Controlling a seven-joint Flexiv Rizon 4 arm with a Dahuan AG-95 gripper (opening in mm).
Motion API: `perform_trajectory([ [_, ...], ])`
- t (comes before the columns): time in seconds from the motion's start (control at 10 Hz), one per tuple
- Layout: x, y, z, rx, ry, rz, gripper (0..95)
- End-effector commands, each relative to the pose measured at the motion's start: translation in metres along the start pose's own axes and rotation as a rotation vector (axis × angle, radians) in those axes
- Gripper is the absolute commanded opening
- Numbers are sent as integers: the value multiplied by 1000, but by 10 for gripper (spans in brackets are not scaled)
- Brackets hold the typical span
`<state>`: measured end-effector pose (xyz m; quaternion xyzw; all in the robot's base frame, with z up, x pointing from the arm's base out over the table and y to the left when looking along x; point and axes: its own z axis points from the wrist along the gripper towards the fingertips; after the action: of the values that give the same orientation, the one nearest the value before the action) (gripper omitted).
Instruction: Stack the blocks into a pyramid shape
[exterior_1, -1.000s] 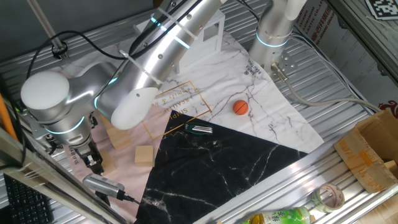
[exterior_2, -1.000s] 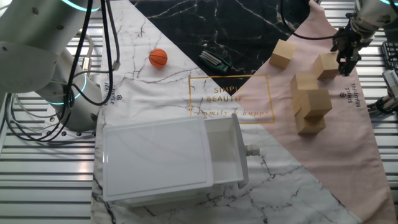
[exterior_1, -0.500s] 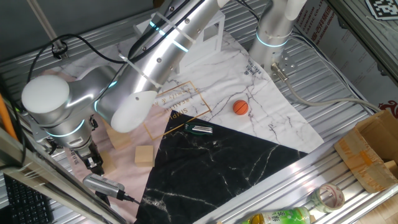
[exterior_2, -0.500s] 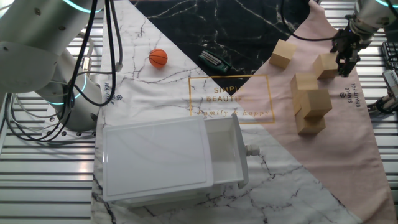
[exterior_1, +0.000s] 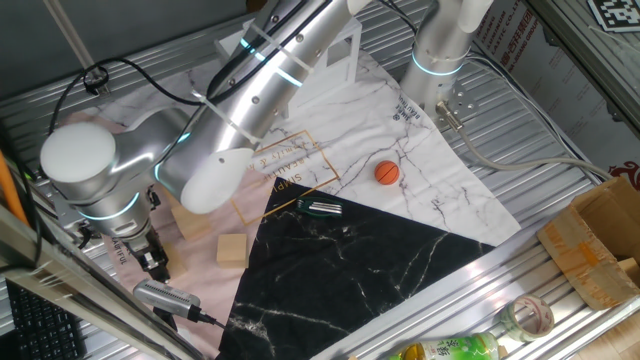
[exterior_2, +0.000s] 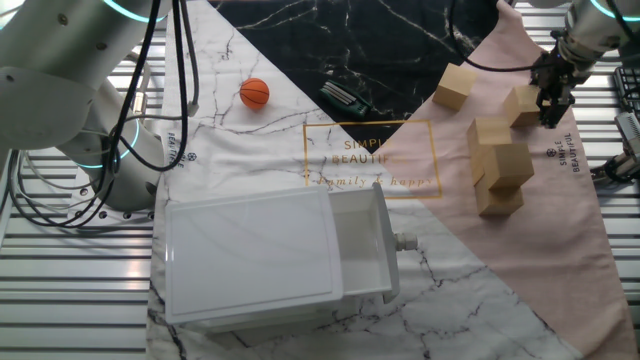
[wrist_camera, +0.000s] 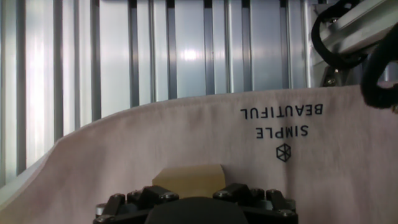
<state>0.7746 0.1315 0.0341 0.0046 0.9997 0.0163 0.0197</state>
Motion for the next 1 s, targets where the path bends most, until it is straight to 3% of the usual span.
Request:
perform_trajectory([
  [0.1,-1,3,2,-3,-2,10,760],
  [0.3,0,4,3,-5,-2,22,760],
  [0.4,0,4,3,-8,1,29,570],
  [0.5,0,4,3,-12,5,40,0],
  [1.0,0,4,3,-4,12,41,0],
])
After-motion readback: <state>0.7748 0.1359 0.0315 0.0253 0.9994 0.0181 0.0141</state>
